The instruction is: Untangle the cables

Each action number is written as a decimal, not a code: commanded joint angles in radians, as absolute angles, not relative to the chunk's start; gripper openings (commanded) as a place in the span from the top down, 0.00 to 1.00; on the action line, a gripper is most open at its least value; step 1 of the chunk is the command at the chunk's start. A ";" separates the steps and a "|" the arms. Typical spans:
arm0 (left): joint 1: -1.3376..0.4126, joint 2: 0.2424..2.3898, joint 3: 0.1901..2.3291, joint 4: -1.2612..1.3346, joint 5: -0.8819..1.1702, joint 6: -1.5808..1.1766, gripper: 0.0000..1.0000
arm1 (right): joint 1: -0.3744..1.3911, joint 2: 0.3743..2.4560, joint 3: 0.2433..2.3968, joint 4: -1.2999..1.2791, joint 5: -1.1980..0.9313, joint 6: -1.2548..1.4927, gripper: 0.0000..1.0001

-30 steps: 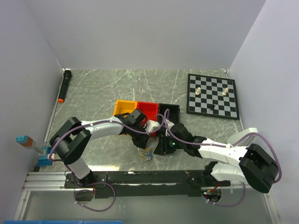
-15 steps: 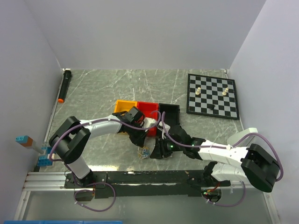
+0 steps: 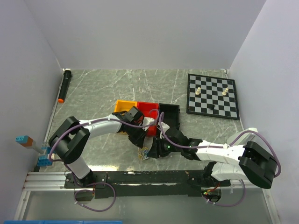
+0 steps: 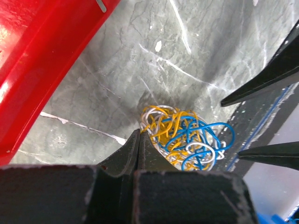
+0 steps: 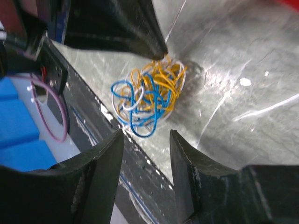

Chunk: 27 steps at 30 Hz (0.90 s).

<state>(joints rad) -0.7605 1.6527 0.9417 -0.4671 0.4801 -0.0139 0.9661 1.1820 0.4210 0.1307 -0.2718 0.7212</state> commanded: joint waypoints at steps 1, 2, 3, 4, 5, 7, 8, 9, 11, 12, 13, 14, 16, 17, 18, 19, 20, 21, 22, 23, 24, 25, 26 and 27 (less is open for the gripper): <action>-0.756 1.643 0.989 -0.497 0.520 -0.063 0.99 | 0.979 1.190 0.445 0.228 -0.203 0.768 0.50; -0.750 1.647 0.994 -0.499 0.523 -0.067 0.99 | 0.980 1.195 0.442 0.244 -0.201 0.775 0.50; -0.746 1.652 0.999 -0.505 0.529 -0.072 0.99 | 0.983 1.201 0.445 0.250 -0.198 0.778 0.51; -0.741 1.657 1.003 -0.506 0.535 -0.080 0.99 | 0.986 1.204 0.445 0.247 -0.190 0.781 0.51; -0.732 1.664 1.006 -0.511 0.541 -0.086 0.99 | 0.991 1.198 0.439 0.248 -0.180 0.787 0.51; -0.713 1.675 1.014 -0.517 0.554 -0.100 0.99 | 0.999 1.175 0.414 0.255 -0.163 0.802 0.52; -0.707 1.680 1.015 -0.520 0.561 -0.106 0.99 | 0.997 1.161 0.401 0.256 -0.152 0.811 0.52; -0.703 1.684 1.020 -0.525 0.564 -0.112 0.99 | 0.997 1.137 0.391 0.250 -0.143 0.815 0.52; -0.700 1.686 1.023 -0.531 0.571 -0.117 0.99 | 0.997 1.097 0.374 0.223 -0.126 0.821 0.52; -0.699 1.686 1.023 -0.532 0.572 -0.118 0.99 | 0.997 1.069 0.368 0.195 -0.114 0.821 0.52; -0.699 1.684 1.025 -0.531 0.578 -0.121 0.99 | 0.997 1.043 0.356 0.174 -0.101 0.822 0.52; -0.699 1.683 1.023 -0.531 0.584 -0.124 0.99 | 0.997 1.013 0.342 0.161 -0.098 0.827 0.50; -0.698 1.674 1.014 -0.526 0.589 -0.132 0.99 | 0.997 0.957 0.302 0.132 -0.095 0.831 0.47; -0.696 1.669 1.012 -0.525 0.588 -0.135 0.99 | 0.997 0.936 0.289 0.126 -0.100 0.837 0.46; -0.698 1.663 1.009 -0.522 0.591 -0.137 0.99 | 0.997 0.925 0.275 0.130 -0.104 0.842 0.45; -0.696 1.658 1.005 -0.522 0.591 -0.140 0.99 | 0.997 0.922 0.267 0.146 -0.113 0.842 0.44; -0.695 1.655 1.002 -0.520 0.592 -0.143 0.99 | 0.997 0.933 0.268 0.165 -0.123 0.833 0.44; -0.693 1.654 1.000 -0.520 0.592 -0.143 0.99 | 0.997 0.955 0.278 0.179 -0.129 0.825 0.44; -0.690 1.652 0.996 -0.515 0.586 -0.146 0.99 | 0.997 0.997 0.294 0.202 -0.143 0.818 0.45; -0.683 1.654 0.996 -0.512 0.587 -0.147 0.99 | 0.997 1.037 0.319 0.222 -0.156 0.805 0.45; -0.675 1.657 0.997 -0.515 0.586 -0.149 0.99 | 0.997 1.084 0.337 0.233 -0.166 0.795 0.46; -0.666 1.661 0.997 -0.514 0.591 -0.152 0.99 | 0.997 1.122 0.351 0.260 -0.179 0.793 0.47; -0.654 1.666 0.997 -0.512 0.595 -0.153 0.99 | 0.996 1.152 0.357 0.284 -0.193 0.795 0.48; -0.646 1.672 0.994 -0.509 0.595 -0.152 0.99 | 0.997 1.169 0.359 0.304 -0.198 0.790 0.48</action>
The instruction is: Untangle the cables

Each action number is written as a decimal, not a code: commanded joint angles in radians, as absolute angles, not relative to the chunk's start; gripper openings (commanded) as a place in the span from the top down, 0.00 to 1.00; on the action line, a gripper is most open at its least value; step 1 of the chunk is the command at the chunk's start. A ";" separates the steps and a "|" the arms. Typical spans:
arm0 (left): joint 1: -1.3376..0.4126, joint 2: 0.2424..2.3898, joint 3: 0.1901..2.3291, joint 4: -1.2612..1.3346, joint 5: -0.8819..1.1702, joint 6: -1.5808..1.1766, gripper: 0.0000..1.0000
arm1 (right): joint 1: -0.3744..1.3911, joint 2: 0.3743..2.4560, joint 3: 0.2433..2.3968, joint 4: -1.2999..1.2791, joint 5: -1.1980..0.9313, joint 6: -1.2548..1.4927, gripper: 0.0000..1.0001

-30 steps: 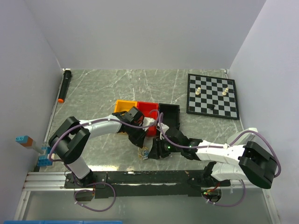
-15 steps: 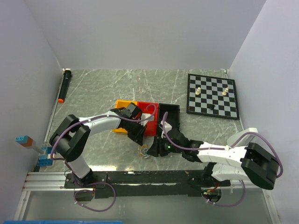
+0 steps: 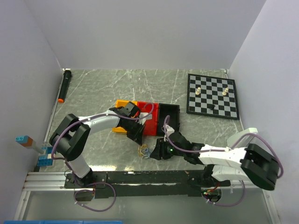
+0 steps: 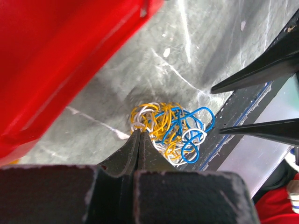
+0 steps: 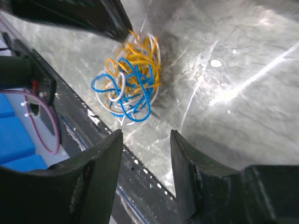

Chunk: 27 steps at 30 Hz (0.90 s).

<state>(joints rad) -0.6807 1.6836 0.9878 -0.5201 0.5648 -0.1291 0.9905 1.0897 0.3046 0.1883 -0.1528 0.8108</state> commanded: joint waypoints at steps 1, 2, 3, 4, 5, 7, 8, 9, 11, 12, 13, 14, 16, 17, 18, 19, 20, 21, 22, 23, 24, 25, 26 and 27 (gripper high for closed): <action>-0.640 1.677 0.996 -0.511 0.595 -0.153 0.99 | 0.999 1.183 0.357 0.322 -0.207 0.793 0.49; -0.635 1.677 0.994 -0.506 0.598 -0.155 0.99 | 0.999 1.195 0.354 0.334 -0.215 0.799 0.49; -0.632 1.675 0.993 -0.508 0.598 -0.155 0.99 | 0.996 1.206 0.351 0.353 -0.218 0.804 0.50; -0.632 1.674 0.989 -0.505 0.598 -0.153 0.99 | 0.996 1.212 0.350 0.365 -0.224 0.804 0.50; -0.632 1.671 0.989 -0.505 0.598 -0.152 0.99 | 0.996 1.221 0.353 0.373 -0.225 0.802 0.51; -0.630 1.671 0.986 -0.502 0.597 -0.152 0.99 | 0.996 1.232 0.362 0.382 -0.226 0.793 0.52; -0.630 1.671 0.988 -0.502 0.595 -0.152 0.99 | 0.996 1.236 0.365 0.387 -0.222 0.790 0.52; -0.632 1.669 0.989 -0.503 0.594 -0.152 0.99 | 0.996 1.241 0.371 0.393 -0.222 0.788 0.52; -0.632 1.672 0.989 -0.503 0.594 -0.152 0.99 | 0.997 1.250 0.379 0.399 -0.221 0.781 0.53; -0.630 1.672 0.989 -0.503 0.592 -0.152 0.99 | 0.996 1.255 0.382 0.406 -0.219 0.779 0.53; -0.632 1.674 0.989 -0.502 0.594 -0.149 0.99 | 0.996 1.258 0.383 0.410 -0.218 0.779 0.53; -0.632 1.674 0.989 -0.503 0.594 -0.150 0.99 | 0.994 1.264 0.385 0.411 -0.216 0.781 0.53; -0.632 1.674 0.989 -0.502 0.592 -0.149 0.99 | 0.996 1.279 0.388 0.417 -0.218 0.781 0.55; -0.630 1.672 0.989 -0.502 0.591 -0.146 0.99 | 0.993 1.287 0.391 0.419 -0.215 0.781 0.55; -0.632 1.672 0.989 -0.503 0.591 -0.144 0.99 | 0.992 1.296 0.396 0.419 -0.215 0.776 0.55; -0.632 1.674 0.989 -0.503 0.591 -0.146 0.99 | 0.989 1.305 0.403 0.419 -0.215 0.773 0.57; -0.632 1.674 0.989 -0.505 0.592 -0.144 0.99 | 0.988 1.315 0.410 0.417 -0.215 0.769 0.58; -0.632 1.674 0.989 -0.505 0.591 -0.143 0.99 | 0.986 1.322 0.419 0.416 -0.218 0.765 0.59; -0.632 1.674 0.991 -0.506 0.586 -0.143 0.99 | 0.985 1.330 0.423 0.414 -0.222 0.762 0.62; -0.632 1.674 0.989 -0.508 0.586 -0.138 0.99 | 0.985 1.335 0.426 0.411 -0.221 0.761 0.64; -0.630 1.674 0.991 -0.508 0.591 -0.137 0.99 | 0.983 1.335 0.426 0.411 -0.222 0.764 0.67; -0.632 1.672 0.989 -0.508 0.594 -0.133 0.99 | 0.980 1.332 0.423 0.411 -0.219 0.762 0.71; -0.630 1.674 0.988 -0.509 0.594 -0.130 0.99 | 0.982 1.324 0.419 0.410 -0.215 0.762 0.74; -0.632 1.674 0.988 -0.509 0.592 -0.129 0.99 | 0.982 1.316 0.417 0.403 -0.209 0.759 0.77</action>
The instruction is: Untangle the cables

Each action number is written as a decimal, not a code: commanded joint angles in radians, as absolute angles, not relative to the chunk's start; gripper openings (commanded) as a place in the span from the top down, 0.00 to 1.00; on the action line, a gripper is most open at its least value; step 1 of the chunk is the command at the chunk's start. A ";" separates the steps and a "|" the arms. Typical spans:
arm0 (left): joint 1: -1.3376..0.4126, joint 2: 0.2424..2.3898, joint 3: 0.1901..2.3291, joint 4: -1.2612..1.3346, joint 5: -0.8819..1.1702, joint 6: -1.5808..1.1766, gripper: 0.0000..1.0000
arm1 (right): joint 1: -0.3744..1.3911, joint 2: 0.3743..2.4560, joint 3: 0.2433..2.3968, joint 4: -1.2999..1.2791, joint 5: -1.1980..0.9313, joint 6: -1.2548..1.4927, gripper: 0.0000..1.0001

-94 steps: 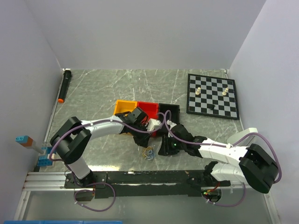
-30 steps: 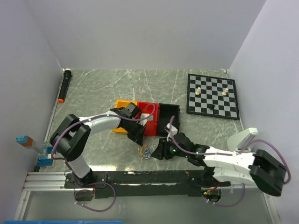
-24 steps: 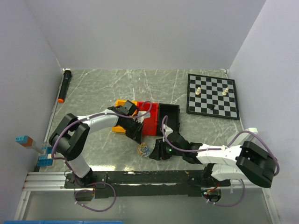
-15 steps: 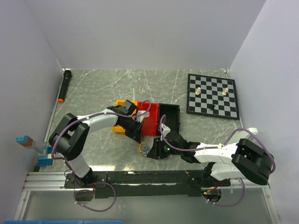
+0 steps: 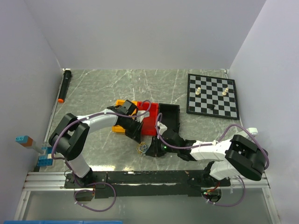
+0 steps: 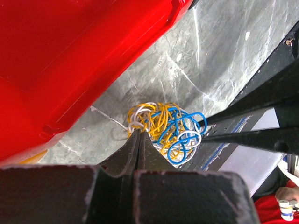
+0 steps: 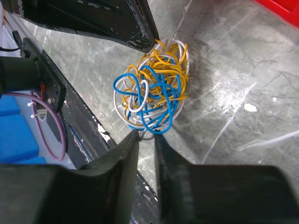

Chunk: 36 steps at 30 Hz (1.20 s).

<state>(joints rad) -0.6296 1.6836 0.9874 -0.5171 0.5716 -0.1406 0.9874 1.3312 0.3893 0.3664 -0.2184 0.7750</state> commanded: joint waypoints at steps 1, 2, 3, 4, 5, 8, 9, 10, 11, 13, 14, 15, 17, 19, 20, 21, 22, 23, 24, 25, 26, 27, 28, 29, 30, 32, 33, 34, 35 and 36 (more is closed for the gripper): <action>-0.630 1.675 0.989 -0.512 0.591 -0.123 0.99 | 0.982 1.307 0.417 0.394 -0.204 0.758 0.81; -0.630 1.678 0.989 -0.514 0.586 -0.118 0.99 | 0.983 1.299 0.416 0.378 -0.199 0.755 0.85; -0.630 1.680 0.994 -0.520 0.584 -0.114 0.99 | 0.983 1.290 0.414 0.367 -0.193 0.752 0.90; -0.632 1.680 0.997 -0.525 0.583 -0.107 0.99 | 0.983 1.278 0.410 0.358 -0.189 0.750 0.93; -0.632 1.680 0.997 -0.529 0.581 -0.104 0.99 | 0.982 1.267 0.405 0.345 -0.180 0.750 0.97; -0.632 1.675 1.003 -0.566 0.586 -0.075 0.99 | 0.980 1.224 0.393 0.302 -0.163 0.749 1.00; -0.630 1.677 1.009 -0.587 0.584 -0.058 0.99 | 0.982 1.206 0.388 0.284 -0.157 0.749 1.00; -0.627 1.675 1.014 -0.610 0.584 -0.039 0.99 | 0.980 1.183 0.385 0.253 -0.146 0.749 1.00; -0.627 1.674 1.020 -0.639 0.577 -0.016 0.99 | 0.980 1.160 0.379 0.229 -0.141 0.750 1.00; -0.615 1.661 1.031 -0.684 0.554 0.044 0.99 | 0.982 1.102 0.362 0.169 -0.121 0.752 1.00; -0.611 1.652 1.037 -0.710 0.537 0.070 0.99 | 0.982 1.071 0.354 0.140 -0.112 0.752 1.00; -0.607 1.640 1.042 -0.731 0.510 0.090 0.99 | 0.982 1.042 0.347 0.105 -0.103 0.752 1.00; -0.603 1.615 1.051 -0.774 0.438 0.135 0.99 | 0.982 0.988 0.334 0.039 -0.083 0.753 1.00; -0.583 1.582 1.054 -0.810 0.393 0.166 0.99 | 0.982 0.945 0.327 -0.038 -0.055 0.756 1.00; -0.572 1.557 1.048 -0.821 0.378 0.176 0.99 | 0.980 0.927 0.327 -0.084 -0.034 0.762 1.00; -0.560 1.533 1.042 -0.831 0.359 0.182 0.99 | 0.980 0.913 0.327 -0.142 -0.014 0.768 1.00; -0.548 1.501 1.031 -0.837 0.335 0.187 0.99 | 0.980 0.893 0.330 -0.181 0.000 0.779 1.00; -0.532 1.477 1.026 -0.839 0.319 0.178 0.99 | 0.980 0.882 0.334 -0.227 0.043 0.785 1.00; -0.514 1.453 1.034 -0.851 0.322 0.182 0.99 | 0.980 0.867 0.340 -0.263 0.058 0.795 1.00; -0.502 1.431 1.035 -0.853 0.308 0.189 0.99 | 0.980 0.855 0.348 -0.300 0.073 0.801 1.00; -0.489 1.410 1.037 -0.856 0.295 0.189 0.99 | 0.980 0.842 0.354 -0.336 0.087 0.811 1.00; -0.483 1.393 1.040 -0.862 0.281 0.193 0.99 | 0.980 0.828 0.363 -0.365 0.101 0.816 1.00; -0.480 1.378 1.042 -0.868 0.259 0.204 0.99 | 0.980 0.819 0.376 -0.409 0.126 0.830 1.00; -0.479 1.364 1.039 -0.873 0.227 0.209 0.99 | 0.980 0.805 0.386 -0.449 0.152 0.845 1.00; -0.477 1.347 1.037 -0.877 0.201 0.213 0.99 | 0.980 0.795 0.397 -0.486 0.166 0.854 1.00; -0.472 1.316 1.028 -0.888 0.187 0.225 0.99 | 0.980 0.770 0.396 -0.477 0.141 0.842 1.00; -0.472 1.299 1.028 -0.894 0.196 0.232 0.99 | 0.980 0.762 0.388 -0.447 0.112 0.832 1.00; -0.472 1.290 1.031 -0.897 0.222 0.235 0.99 | 0.980 0.761 0.377 -0.413 0.080 0.821 1.00; -0.472 1.281 1.041 -0.896 0.244 0.230 0.99 | 0.980 0.767 0.373 -0.396 0.066 0.815 1.00; -0.472 1.279 1.052 -0.891 0.265 0.224 0.94 | 0.980 0.781 0.371 -0.378 0.046 0.810 1.00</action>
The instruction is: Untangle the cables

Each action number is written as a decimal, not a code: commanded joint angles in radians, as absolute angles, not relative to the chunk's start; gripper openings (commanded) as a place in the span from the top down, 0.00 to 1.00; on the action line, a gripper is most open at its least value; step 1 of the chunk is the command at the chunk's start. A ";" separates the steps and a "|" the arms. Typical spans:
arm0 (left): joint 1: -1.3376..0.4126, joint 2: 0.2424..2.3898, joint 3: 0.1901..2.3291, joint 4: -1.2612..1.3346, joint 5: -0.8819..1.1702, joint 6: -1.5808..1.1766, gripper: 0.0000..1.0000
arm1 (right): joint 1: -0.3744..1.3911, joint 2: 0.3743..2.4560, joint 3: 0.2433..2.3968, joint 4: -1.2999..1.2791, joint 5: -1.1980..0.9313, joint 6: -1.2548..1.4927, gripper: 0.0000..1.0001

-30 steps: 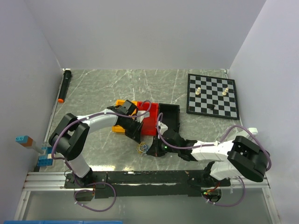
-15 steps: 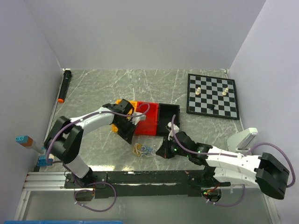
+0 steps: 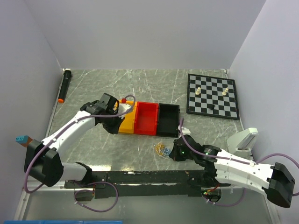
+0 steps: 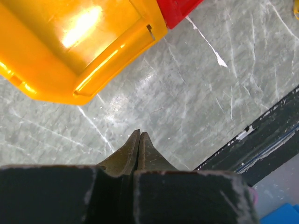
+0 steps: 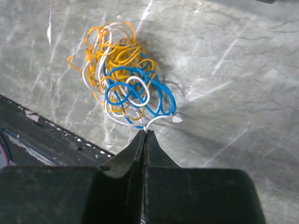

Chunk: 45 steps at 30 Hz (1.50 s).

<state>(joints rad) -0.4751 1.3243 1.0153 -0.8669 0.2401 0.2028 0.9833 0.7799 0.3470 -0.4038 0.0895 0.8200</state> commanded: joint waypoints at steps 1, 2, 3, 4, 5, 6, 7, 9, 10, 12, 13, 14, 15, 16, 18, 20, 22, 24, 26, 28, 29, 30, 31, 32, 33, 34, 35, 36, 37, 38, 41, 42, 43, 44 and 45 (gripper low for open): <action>-0.472 1.282 1.067 -0.885 0.300 0.221 0.88 | 0.980 0.817 0.374 -0.371 0.035 0.805 1.00; -0.474 1.292 1.086 -0.884 0.334 0.215 0.76 | 0.980 0.854 0.382 -0.373 0.026 0.804 1.00; -0.483 1.311 1.112 -0.879 0.372 0.206 0.67 | 0.980 0.886 0.390 -0.376 0.025 0.804 1.00; -0.494 1.330 1.143 -0.876 0.409 0.201 0.59 | 0.980 0.919 0.393 -0.370 0.014 0.801 1.00; -0.512 1.351 1.158 -0.871 0.432 0.190 0.50 | 0.980 0.948 0.393 -0.364 0.009 0.802 1.00; -0.535 1.376 1.178 -0.859 0.452 0.177 0.43 | 0.980 0.968 0.393 -0.361 0.011 0.810 1.00; -0.572 1.394 1.198 -0.845 0.462 0.169 0.39 | 0.980 0.988 0.394 -0.364 0.015 0.814 1.00; -0.638 1.445 1.216 -0.819 0.477 0.158 0.34 | 0.980 1.018 0.402 -0.373 0.026 0.822 1.00; -0.672 1.475 1.230 -0.810 0.486 0.153 0.32 | 0.980 1.028 0.405 -0.376 0.029 0.821 1.00; -0.721 1.534 1.253 -0.790 0.511 0.152 0.30 | 0.982 1.026 0.403 -0.374 0.032 0.821 1.00; -0.733 1.564 1.262 -0.776 0.529 0.149 0.30 | 0.980 1.020 0.400 -0.377 0.037 0.821 1.00; -0.741 1.590 1.273 -0.764 0.558 0.141 0.30 | 0.980 1.014 0.399 -0.380 0.041 0.822 1.00; -0.749 1.620 1.284 -0.747 0.581 0.137 0.29 | 0.980 1.008 0.397 -0.382 0.046 0.824 1.00; -0.753 1.646 1.293 -0.738 0.603 0.127 0.29 | 0.980 1.002 0.394 -0.385 0.051 0.827 1.00; -0.762 1.690 1.308 -0.697 0.627 0.100 0.29 | 0.980 0.985 0.387 -0.390 0.052 0.839 1.00; -0.770 1.726 1.312 -0.655 0.659 0.055 0.30 | 0.980 0.968 0.377 -0.390 0.054 0.850 1.00; -0.778 1.747 1.298 -0.615 0.690 0.017 0.32 | 0.979 0.950 0.368 -0.385 0.052 0.854 1.00; -0.793 1.744 1.260 -0.566 0.698 -0.036 0.34 | 0.977 0.933 0.359 -0.382 0.046 0.854 1.00; -0.811 1.720 1.220 -0.502 0.690 -0.075 0.34 | 0.977 0.917 0.356 -0.382 0.045 0.854 1.00; -0.836 1.695 1.175 -0.444 0.655 -0.113 0.34 | 0.976 0.901 0.348 -0.374 0.038 0.854 1.00; -0.850 1.683 1.154 -0.421 0.638 -0.124 0.34 | 0.976 0.893 0.344 -0.367 0.034 0.854 1.00; -0.862 1.680 1.140 -0.396 0.621 -0.135 0.33 | 0.976 0.893 0.341 -0.362 0.028 0.854 1.00; -0.871 1.681 1.132 -0.385 0.609 -0.138 0.33 | 0.971 0.896 0.339 -0.359 0.028 0.856 1.00; -0.877 1.693 1.132 -0.379 0.598 -0.140 0.33 | 0.971 0.899 0.337 -0.357 0.023 0.853 1.00; -0.887 1.707 1.137 -0.379 0.586 -0.140 0.33 | 0.968 0.902 0.339 -0.354 0.021 0.853 1.00; -0.890 1.723 1.144 -0.385 0.572 -0.135 0.34 | 0.968 0.905 0.339 -0.353 0.017 0.850 1.00; -0.893 1.735 1.149 -0.394 0.557 -0.127 0.34 | 0.966 0.908 0.341 -0.353 0.018 0.848 1.00; -0.897 1.744 1.152 -0.393 0.539 -0.123 0.35 | 0.966 0.908 0.341 -0.351 0.015 0.848 1.00; -0.897 1.752 1.155 -0.388 0.522 -0.118 0.35 | 0.965 0.908 0.339 -0.350 0.014 0.848 1.00; -0.899 1.756 1.154 -0.382 0.508 -0.115 0.36 | 0.965 0.904 0.336 -0.348 0.014 0.850 1.00; -0.899 1.782 1.164 -0.373 0.499 -0.106 0.44 | 0.963 0.890 0.328 -0.344 0.009 0.850 1.00; -0.899 1.793 1.167 -0.376 0.499 -0.103 0.48 | 0.963 0.887 0.325 -0.344 0.009 0.848 1.00; -0.899 1.799 1.172 -0.382 0.494 -0.094 0.52 | 0.963 0.881 0.324 -0.342 0.009 0.848 1.00; -0.900 1.804 1.172 -0.385 0.485 -0.089 0.57 | 0.963 0.879 0.322 -0.341 0.009 0.848 1.00; -0.900 1.807 1.169 -0.385 0.479 -0.081 0.62 | 0.962 0.876 0.321 -0.341 0.008 0.847 1.00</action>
<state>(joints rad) -0.8959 1.7855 1.1366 -0.4030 0.5163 -0.0986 0.9680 0.9009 0.3336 -0.3561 0.0128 0.8440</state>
